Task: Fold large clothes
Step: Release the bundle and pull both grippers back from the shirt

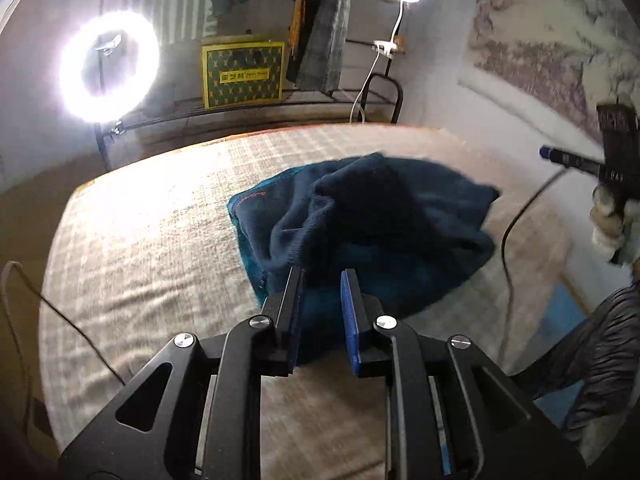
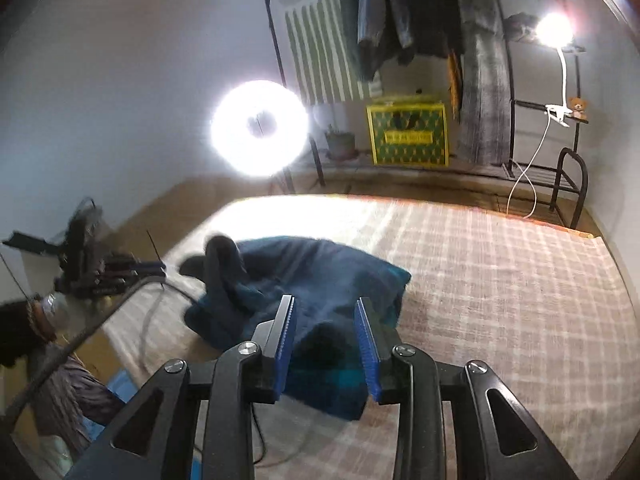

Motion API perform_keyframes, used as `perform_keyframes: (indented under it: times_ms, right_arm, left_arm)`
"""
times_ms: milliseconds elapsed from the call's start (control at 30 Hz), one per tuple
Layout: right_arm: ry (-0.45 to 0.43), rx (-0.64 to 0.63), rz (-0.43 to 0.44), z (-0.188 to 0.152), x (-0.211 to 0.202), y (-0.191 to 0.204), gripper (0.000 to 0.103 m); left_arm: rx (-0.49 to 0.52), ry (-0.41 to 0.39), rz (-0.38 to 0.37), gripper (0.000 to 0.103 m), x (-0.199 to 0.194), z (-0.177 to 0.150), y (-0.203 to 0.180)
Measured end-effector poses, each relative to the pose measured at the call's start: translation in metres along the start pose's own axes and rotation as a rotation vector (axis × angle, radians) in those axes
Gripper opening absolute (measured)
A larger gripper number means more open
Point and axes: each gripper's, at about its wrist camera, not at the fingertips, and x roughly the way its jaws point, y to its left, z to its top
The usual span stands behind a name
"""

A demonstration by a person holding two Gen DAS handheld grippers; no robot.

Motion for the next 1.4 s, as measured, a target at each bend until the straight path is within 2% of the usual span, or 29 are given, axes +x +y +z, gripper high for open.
perform_keyframes:
  times_ms: [67, 100, 133, 200, 233, 267, 333, 467, 600, 700, 733, 800, 867, 933, 1000, 1067, 1167, 1267, 1400]
  right_arm:
    - [-0.021, 0.026, 0.013, -0.001, -0.013, 0.004, 0.039]
    - [-0.026, 0.052, 0.026, -0.001, -0.018, 0.005, 0.047]
    - [-0.026, 0.077, 0.032, -0.001, -0.019, 0.005, 0.051]
    - [-0.007, 0.148, 0.052, -0.003, -0.014, 0.003, 0.051]
    - [0.007, 0.178, 0.064, -0.004, -0.009, 0.001, 0.051]
    - [0.023, 0.207, 0.075, -0.006, -0.002, 0.000, 0.051]
    - [0.060, 0.262, 0.097, -0.011, 0.015, -0.003, 0.056]
    - [0.140, 0.336, 0.138, -0.020, 0.054, -0.001, 0.057]
    - [0.245, 0.372, 0.133, -0.033, 0.099, 0.003, 0.058]
    - [0.309, 0.393, 0.122, -0.043, 0.128, 0.002, 0.058]
    - [0.321, 0.393, 0.121, -0.045, 0.134, 0.001, 0.058]
    - [0.332, 0.409, 0.139, -0.047, 0.143, -0.002, 0.057]
    - [0.318, 0.440, 0.165, -0.047, 0.144, -0.007, 0.050]
    - [0.299, 0.453, 0.193, -0.045, 0.137, -0.011, 0.049]
    - [0.269, 0.434, 0.183, -0.041, 0.122, -0.011, 0.049]
    - [0.241, 0.409, 0.166, -0.039, 0.105, -0.009, 0.049]
    - [0.200, 0.350, 0.133, -0.034, 0.076, 0.003, 0.050]
    - [0.156, 0.297, 0.125, -0.028, 0.044, 0.016, 0.052]
    - [0.094, 0.215, 0.102, -0.022, -0.013, 0.037, 0.053]
  left_arm:
    - [-0.051, -0.022, -0.024, 0.034, -0.006, 0.007, 0.006]
    - [-0.082, -0.030, -0.036, 0.042, -0.008, 0.010, 0.010]
    - [-0.119, -0.040, -0.046, 0.042, -0.008, 0.014, 0.015]
    - [-0.199, -0.044, -0.081, 0.046, -0.003, 0.025, 0.025]
    - [-0.239, -0.038, -0.112, 0.058, 0.001, 0.030, 0.029]
    - [-0.260, -0.035, -0.131, 0.062, 0.006, 0.037, 0.031]
    - [-0.287, -0.054, -0.140, 0.062, 0.014, 0.049, 0.034]
    - [-0.391, -0.037, -0.201, 0.062, 0.048, 0.078, 0.053]
    - [-0.417, 0.047, -0.239, 0.062, 0.095, 0.096, 0.066]
    - [-0.417, 0.120, -0.268, 0.061, 0.123, 0.091, 0.069]
    - [-0.402, 0.154, -0.293, 0.055, 0.129, 0.086, 0.067]
    - [-0.347, 0.202, -0.312, 0.049, 0.133, 0.074, 0.057]
    - [-0.286, 0.251, -0.308, 0.049, 0.130, 0.052, 0.045]
    - [-0.220, 0.295, -0.295, 0.049, 0.126, 0.025, 0.033]
    - [-0.162, 0.323, -0.254, 0.049, 0.121, -0.001, 0.026]
    - [-0.160, 0.303, -0.237, 0.049, 0.108, -0.010, 0.026]
    - [-0.171, 0.271, -0.218, 0.048, 0.078, -0.004, 0.025]
    - [-0.162, 0.186, -0.198, 0.048, 0.025, 0.004, 0.019]
    - [-0.204, 0.072, -0.191, 0.048, -0.052, 0.016, 0.011]
